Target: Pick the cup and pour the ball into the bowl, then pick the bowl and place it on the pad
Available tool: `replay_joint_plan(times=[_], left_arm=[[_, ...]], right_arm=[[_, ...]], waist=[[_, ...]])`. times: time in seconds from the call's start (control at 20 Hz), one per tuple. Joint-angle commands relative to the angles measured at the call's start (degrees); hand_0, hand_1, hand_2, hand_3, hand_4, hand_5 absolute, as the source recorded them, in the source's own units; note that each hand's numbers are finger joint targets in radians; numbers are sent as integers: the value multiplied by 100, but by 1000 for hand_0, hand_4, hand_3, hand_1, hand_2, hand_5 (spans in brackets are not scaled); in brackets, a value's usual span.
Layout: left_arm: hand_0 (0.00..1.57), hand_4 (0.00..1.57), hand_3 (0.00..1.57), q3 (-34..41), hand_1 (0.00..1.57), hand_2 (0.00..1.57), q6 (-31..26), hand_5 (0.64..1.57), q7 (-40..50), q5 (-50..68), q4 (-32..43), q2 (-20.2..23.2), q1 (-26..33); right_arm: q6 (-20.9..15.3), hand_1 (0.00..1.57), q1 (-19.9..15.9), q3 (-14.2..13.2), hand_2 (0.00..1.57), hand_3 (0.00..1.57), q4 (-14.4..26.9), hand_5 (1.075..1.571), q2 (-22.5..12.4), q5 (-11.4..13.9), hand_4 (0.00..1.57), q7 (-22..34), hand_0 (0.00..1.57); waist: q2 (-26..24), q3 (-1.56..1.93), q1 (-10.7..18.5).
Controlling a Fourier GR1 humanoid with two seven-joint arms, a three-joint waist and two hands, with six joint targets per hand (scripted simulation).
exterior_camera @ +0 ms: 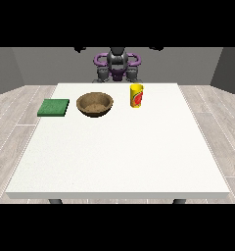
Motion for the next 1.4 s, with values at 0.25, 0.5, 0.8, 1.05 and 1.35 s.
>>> replay_joint_plan(times=[0.25, 0.5, 0.8, 1.05, 1.35], left_arm=[[0, 0, 0, 300, 0, 0, 385, 1569, 243, 422, -54, -13, -1051], [0, 0, 0, 525, 0, 0, 496, 1564, -389, 153, 611, 49, -1658], [0, 0, 0, -222, 0, 0, 424, 1547, -1558, -96, 726, -261, -1046], [0, 0, 0, -204, 0, 0, 216, 1541, -2409, -131, 1222, -174, -905], [0, 0, 0, -228, 0, 0, 166, 1535, -3066, -323, 2155, -263, -702]], right_arm=[[-1241, 0, -1078, 728, 323, 450, -827, 1567, 214, 71, 826, 812, 0], [-1613, 0, -1239, 1325, 247, 443, -754, 1566, 247, 280, 807, 542, 0], [-1419, 0, -1919, 432, 445, 687, 57, 1571, 34, 540, 723, 15, 0], [-1214, 0, -2310, -178, 374, 650, 448, 1568, -382, 428, 682, -156, 0], [-900, 0, -2204, -602, 349, 540, 1113, 1565, -467, 145, 660, -550, 0]], waist=[[543, -7, -156], [1225, -8, -451], [1973, -9, -78], [2375, -9, 31], [2052, -7, 78]])
